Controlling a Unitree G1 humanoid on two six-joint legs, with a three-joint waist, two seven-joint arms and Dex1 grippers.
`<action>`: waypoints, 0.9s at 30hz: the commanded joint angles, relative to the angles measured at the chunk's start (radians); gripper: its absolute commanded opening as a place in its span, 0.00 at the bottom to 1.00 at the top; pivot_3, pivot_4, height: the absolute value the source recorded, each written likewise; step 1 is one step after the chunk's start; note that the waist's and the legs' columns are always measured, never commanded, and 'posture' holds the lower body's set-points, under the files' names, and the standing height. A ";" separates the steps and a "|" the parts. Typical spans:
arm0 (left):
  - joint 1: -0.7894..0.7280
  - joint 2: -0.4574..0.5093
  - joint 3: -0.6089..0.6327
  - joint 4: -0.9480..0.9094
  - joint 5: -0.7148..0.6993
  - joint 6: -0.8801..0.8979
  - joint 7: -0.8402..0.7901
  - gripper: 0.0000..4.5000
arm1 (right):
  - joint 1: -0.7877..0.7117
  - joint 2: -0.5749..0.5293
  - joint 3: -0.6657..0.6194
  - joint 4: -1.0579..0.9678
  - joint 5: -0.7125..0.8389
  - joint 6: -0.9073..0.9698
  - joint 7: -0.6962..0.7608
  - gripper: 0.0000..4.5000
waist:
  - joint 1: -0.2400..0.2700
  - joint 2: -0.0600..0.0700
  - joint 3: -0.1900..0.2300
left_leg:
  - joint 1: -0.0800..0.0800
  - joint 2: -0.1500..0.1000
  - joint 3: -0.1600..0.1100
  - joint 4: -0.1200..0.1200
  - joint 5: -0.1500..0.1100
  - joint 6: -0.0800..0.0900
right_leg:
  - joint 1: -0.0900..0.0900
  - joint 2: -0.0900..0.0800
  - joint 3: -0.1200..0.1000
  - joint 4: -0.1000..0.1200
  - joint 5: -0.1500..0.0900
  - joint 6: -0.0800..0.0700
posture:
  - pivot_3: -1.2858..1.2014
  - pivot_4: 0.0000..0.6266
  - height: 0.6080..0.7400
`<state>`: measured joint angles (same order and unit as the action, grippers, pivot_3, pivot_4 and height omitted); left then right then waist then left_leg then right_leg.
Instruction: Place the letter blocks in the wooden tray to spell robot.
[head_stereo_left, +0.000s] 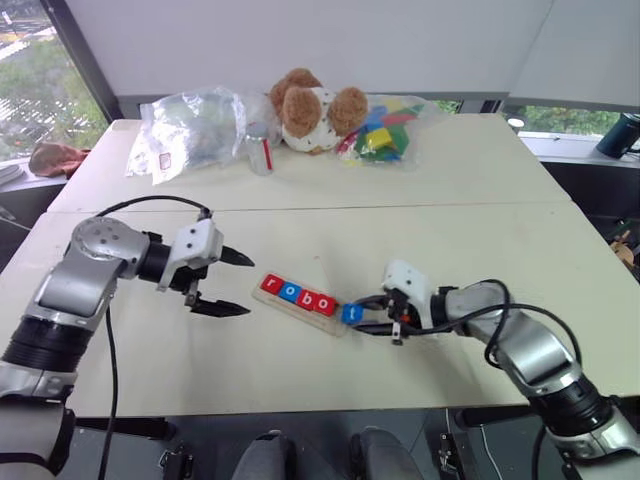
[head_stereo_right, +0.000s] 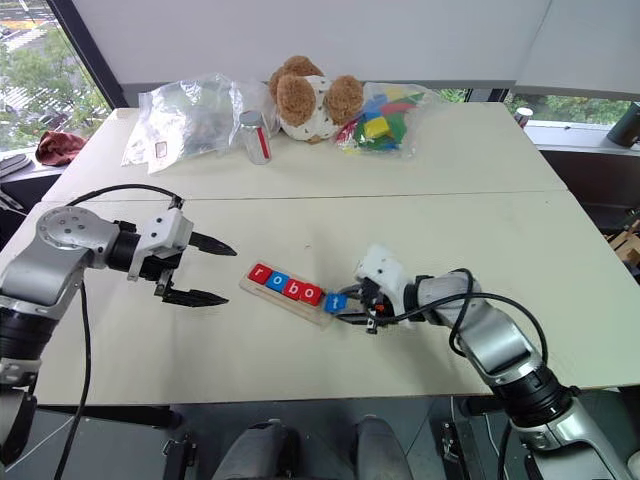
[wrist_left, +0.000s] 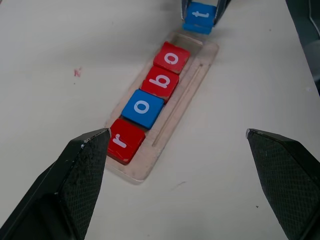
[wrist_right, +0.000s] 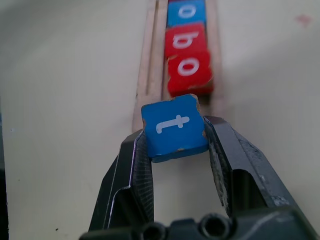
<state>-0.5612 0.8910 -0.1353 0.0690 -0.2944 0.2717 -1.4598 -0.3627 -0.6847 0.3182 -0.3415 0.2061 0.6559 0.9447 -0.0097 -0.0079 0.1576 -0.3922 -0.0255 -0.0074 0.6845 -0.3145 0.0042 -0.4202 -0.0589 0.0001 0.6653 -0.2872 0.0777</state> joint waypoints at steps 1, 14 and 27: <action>-0.005 -0.002 0.021 -0.033 -0.009 -0.002 0.010 1.00 | -0.036 0.014 0.016 -0.035 -0.020 0.029 -0.027 0.25 | -0.001 0.000 0.000 | 0.000 0.000 0.000 0.000 0.000 0.000 | 0.000 0.000 0.000 0.000 0.000 0.000 | 0.52 0.24 1.00; 0.001 -0.028 0.026 -0.039 -0.014 0.006 0.040 1.00 | -0.095 0.061 0.046 0.033 -0.061 0.059 -0.080 0.25 | -0.002 0.000 0.000 | 0.000 0.000 0.000 0.000 0.000 0.000 | 0.000 0.000 0.000 0.001 0.000 0.000 | 0.52 0.24 1.00; 0.005 -0.037 0.035 -0.030 -0.017 0.000 0.067 1.00 | -0.111 0.104 0.073 0.027 -0.062 0.076 -0.082 0.25 | -0.003 0.000 0.000 | 0.000 0.000 0.000 0.000 0.000 0.000 | -0.001 0.001 0.000 0.001 0.000 0.000 | 0.52 0.24 1.00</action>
<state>-0.5522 0.8511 -0.1329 0.0568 -0.2968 0.2789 -1.3935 -0.4513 -0.5919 0.3898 -0.2908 0.1417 0.7341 0.8672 -0.0123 -0.0080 0.1576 -0.3920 -0.0253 -0.0074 0.6843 -0.3144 0.0040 -0.4209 -0.0584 -0.0002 0.6661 -0.2872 0.0777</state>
